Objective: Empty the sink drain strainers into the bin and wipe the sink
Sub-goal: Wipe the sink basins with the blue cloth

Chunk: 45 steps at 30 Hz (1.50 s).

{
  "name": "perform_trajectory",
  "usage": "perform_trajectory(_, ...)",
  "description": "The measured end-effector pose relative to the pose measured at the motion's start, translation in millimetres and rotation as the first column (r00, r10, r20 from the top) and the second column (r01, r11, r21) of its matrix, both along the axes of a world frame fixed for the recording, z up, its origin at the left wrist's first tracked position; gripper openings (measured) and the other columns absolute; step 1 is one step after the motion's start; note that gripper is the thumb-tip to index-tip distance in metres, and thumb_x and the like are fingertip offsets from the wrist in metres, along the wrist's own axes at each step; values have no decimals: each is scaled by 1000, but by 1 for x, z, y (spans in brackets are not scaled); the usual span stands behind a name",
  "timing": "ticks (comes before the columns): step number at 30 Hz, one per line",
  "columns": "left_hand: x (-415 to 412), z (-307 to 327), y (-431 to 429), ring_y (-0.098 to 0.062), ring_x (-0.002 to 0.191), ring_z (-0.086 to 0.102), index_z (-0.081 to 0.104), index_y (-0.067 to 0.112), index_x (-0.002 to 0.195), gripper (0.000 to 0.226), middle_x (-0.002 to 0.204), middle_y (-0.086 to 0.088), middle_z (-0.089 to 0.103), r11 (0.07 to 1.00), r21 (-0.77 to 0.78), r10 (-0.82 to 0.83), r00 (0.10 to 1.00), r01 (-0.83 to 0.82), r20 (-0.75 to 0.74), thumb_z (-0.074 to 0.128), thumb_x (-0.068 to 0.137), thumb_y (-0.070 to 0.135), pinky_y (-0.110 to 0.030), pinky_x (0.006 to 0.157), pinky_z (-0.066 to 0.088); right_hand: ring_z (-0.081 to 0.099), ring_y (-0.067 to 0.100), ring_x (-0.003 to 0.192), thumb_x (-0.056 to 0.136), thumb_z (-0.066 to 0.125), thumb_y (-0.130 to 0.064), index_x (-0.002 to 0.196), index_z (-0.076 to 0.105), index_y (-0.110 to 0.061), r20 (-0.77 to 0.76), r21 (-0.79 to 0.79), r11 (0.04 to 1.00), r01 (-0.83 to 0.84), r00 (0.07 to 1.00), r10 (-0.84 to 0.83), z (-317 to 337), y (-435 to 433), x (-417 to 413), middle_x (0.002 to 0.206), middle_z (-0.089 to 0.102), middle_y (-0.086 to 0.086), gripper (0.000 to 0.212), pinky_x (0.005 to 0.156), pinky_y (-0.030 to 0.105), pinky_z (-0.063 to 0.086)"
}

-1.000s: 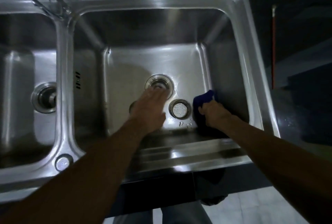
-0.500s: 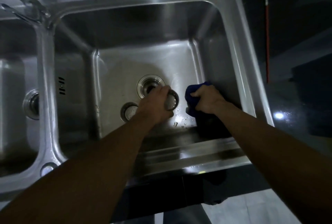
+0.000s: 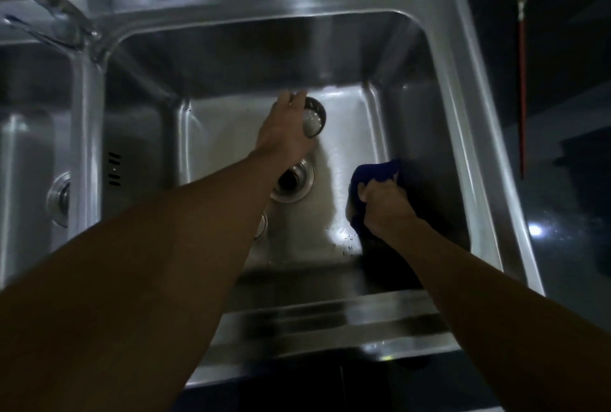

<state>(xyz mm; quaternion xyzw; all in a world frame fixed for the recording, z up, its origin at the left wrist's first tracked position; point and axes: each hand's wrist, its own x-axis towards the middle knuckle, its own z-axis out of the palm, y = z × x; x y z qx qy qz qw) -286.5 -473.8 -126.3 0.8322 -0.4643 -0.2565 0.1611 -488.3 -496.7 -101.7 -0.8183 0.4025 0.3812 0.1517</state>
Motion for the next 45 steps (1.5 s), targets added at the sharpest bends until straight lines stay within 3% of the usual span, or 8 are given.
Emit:
perform_trajectory(5, 0, -11, -21, -24, 154, 19, 13, 22, 160, 110, 166, -6, 20, 1000, -17, 16, 998, -17, -62, 84, 76, 30, -42, 120, 32, 46, 30, 134, 96, 61, -18, 146, 42, -13, -45, 31, 999, -5, 999, 6, -1, -6, 6, 145, 48, 11, 53, 108, 38, 44)
perform_trajectory(13, -6, -23, -26, -26, 140, 40, 16, 21, 159, 111, 155, -3, 33, 998, -46, 29, 997, -33, -72, 84, 71, 26, -42, 108, 45, 45, 31, 137, 95, 63, -18, 145, 44, -12, -91, 88, 996, 35, 995, -27, -2, -14, 14, 147, 47, 12, 53, 109, 40, 46)
perform_trajectory(19, 8, -9, -6, -27, 147, 33, 6, 25, 160, 126, 162, -4, 27, 999, -6, 46, 993, -47, -109, 89, 67, 46, -45, 113, 40, 51, 27, 130, 93, 62, -17, 140, 50, -18, 12, -4, 1000, 22, 1000, -22, -8, -3, 2, 139, 54, 7, 48, 108, 34, 44)
perform_trajectory(25, 60, 41, 70, -39, 135, 46, 33, 16, 153, 76, 149, -18, 48, 999, 20, 34, 967, -41, 253, 57, 89, 50, -48, 112, 37, 32, 33, 145, 99, 50, -17, 160, 10, -17, -78, 35, 990, -134, 988, 136, -28, 10, 1, 168, 7, 10, 73, 114, 45, 35)
perform_trajectory(28, 96, 65, 129, -42, 125, 51, 48, 10, 141, 63, 135, -23, 58, 999, 27, -49, 887, 41, 459, 65, 86, 35, -52, 110, 36, 18, 35, 151, 98, 49, -25, 161, 10, -20, 63, 92, 973, -211, 976, 206, -34, 17, 22, 169, 4, 7, 74, 121, 47, 26)
perform_trajectory(33, 127, 82, 203, -41, 125, 49, 52, 2, 127, 55, 131, -25, 56, 962, 95, -260, 761, 255, 594, 39, 87, 37, -55, 112, 29, 10, 37, 152, 95, 49, -36, 161, 1, -15, 244, -158, 975, -153, 951, 189, -44, 39, 36, 168, 2, 10, 83, 120, 55, 22)
perform_trajectory(38, 122, 74, 218, -36, 146, 33, 44, 5, 141, 61, 149, -21, 47, 977, -55, -152, 856, 205, 494, 37, 93, 41, -44, 125, 11, -10, 42, 153, 95, 47, -21, 158, -3, -4, 187, -226, 974, -33, 979, 76, -62, 28, 29, 165, -9, 23, 82, 123, 60, 3)
perform_trajectory(45, 131, 63, 218, -32, 148, 34, 54, 7, 137, 53, 145, -17, 54, 966, -139, -135, 884, 218, 447, 36, 97, 37, -47, 127, 13, -1, 36, 155, 98, 42, -22, 158, -5, -2, 155, -397, 914, -85, 975, 158, -64, -71, 42, 166, -6, 21, 79, 125, 48, 4)
